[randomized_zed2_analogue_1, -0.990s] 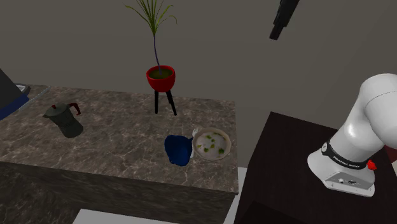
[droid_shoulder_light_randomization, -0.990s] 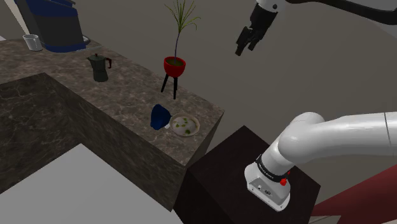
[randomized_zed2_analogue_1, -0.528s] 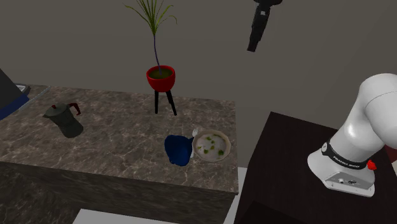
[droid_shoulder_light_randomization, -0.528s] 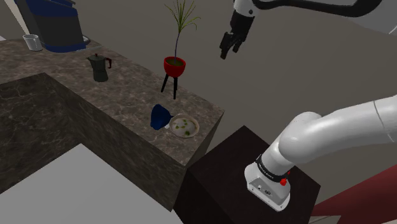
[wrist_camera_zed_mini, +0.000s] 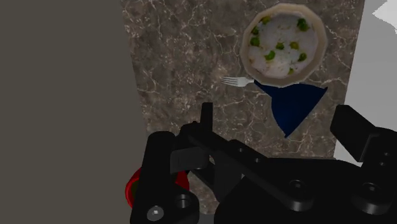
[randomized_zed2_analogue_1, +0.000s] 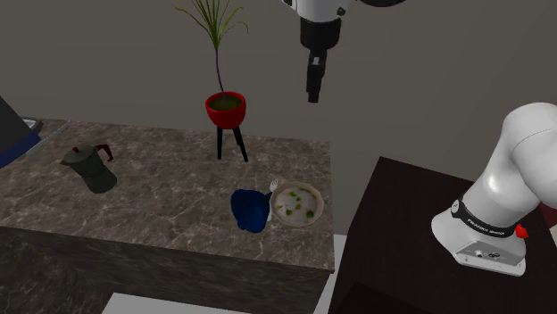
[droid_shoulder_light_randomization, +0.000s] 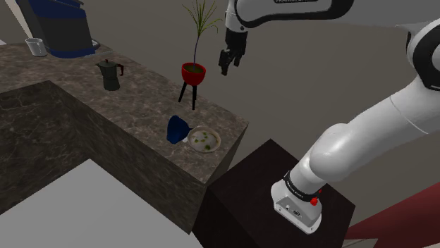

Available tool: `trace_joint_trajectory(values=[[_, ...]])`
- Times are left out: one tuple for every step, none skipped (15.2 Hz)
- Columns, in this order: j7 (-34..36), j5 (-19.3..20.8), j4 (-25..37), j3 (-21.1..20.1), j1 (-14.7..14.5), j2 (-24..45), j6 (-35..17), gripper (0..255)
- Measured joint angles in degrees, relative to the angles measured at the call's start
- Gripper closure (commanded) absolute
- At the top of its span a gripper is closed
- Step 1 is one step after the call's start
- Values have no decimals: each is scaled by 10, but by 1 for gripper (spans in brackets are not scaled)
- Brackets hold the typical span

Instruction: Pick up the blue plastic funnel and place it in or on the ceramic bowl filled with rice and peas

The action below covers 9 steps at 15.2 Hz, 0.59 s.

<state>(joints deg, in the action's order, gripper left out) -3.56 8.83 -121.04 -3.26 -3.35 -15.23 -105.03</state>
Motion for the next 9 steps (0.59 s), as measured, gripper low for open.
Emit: trace_joint_trajectory(values=[[0, 4, 13, -4, -2, 26, -7, 0], [-3, 8, 30, -6, -3, 50, -6, 0], [-5, 12, 41, -8, -4, 72, -9, 0], [-3, 15, 54, -12, -8, 93, -11, 0], [-2, 20, 61, -15, -10, 115, -17, 0], [-1, 25, 77, -19, -13, 140, -19, 0], [-2, 29, 94, -21, -15, 164, -18, 0], [-2, 34, 108, -24, -18, 187, -20, 0], [-2, 39, 124, -26, -21, 210, -20, 0]])
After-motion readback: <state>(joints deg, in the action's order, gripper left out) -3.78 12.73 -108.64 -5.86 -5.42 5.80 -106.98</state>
